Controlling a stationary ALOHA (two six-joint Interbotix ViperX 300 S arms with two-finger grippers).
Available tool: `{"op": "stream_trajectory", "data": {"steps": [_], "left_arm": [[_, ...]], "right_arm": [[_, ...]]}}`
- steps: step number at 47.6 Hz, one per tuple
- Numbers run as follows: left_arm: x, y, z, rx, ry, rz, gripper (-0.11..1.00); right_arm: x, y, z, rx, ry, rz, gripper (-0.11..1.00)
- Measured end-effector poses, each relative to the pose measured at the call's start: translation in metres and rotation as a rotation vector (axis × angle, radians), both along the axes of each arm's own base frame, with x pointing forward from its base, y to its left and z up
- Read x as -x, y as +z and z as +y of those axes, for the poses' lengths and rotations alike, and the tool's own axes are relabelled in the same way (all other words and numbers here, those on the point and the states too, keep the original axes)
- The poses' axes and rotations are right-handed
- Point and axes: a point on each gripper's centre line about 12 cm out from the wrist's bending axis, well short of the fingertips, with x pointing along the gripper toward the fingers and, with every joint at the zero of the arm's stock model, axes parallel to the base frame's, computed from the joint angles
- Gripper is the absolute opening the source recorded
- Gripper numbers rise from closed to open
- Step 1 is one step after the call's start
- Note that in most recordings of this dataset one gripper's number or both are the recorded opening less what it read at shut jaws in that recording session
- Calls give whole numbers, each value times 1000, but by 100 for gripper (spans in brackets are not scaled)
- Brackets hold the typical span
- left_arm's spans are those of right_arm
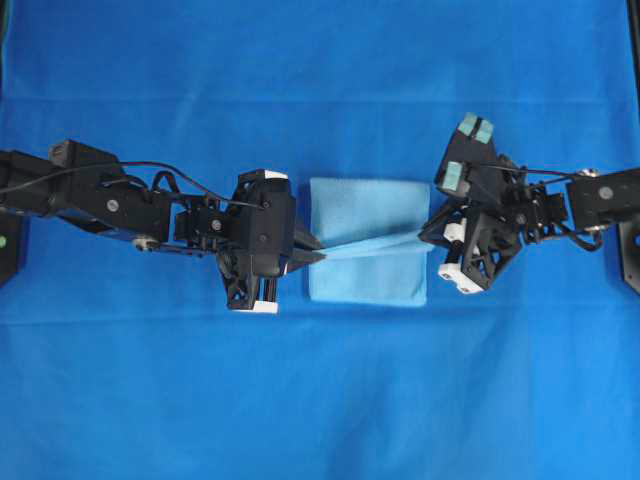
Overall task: Fold the light blue towel.
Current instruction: 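Fold the far half toward the near edge with both grippers, then release the towel and pull both grippers outward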
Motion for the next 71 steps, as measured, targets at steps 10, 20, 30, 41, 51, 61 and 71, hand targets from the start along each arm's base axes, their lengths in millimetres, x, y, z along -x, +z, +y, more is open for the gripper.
{"op": "stream_trajectory", "data": {"steps": [10, 20, 30, 41, 51, 61, 71], "left_arm": [[1, -9, -17, 16, -28, -2, 4], [1, -9, -19, 21, -29, -3, 4], [0, -8, -19, 22, -28, -7, 4], [0, -8, -23, 20, -39, -11, 49], [0, -6, -24, 20, -44, -11, 66], [9, 19, -23, 10, -54, -8, 65], [31, 66, -21, 14, -58, -48, 65]], "right_arm": [[-3, -6, 12, -19, 33, -18, 5], [-3, -5, 13, -26, 31, -23, 5], [-4, -7, 14, -30, 30, -17, 6], [-8, -8, 26, -34, 68, -24, 58], [-10, -4, 41, -35, 117, -37, 58], [-7, 15, 40, -21, 114, -58, 59], [3, 54, 34, 20, 111, -100, 59]]}}
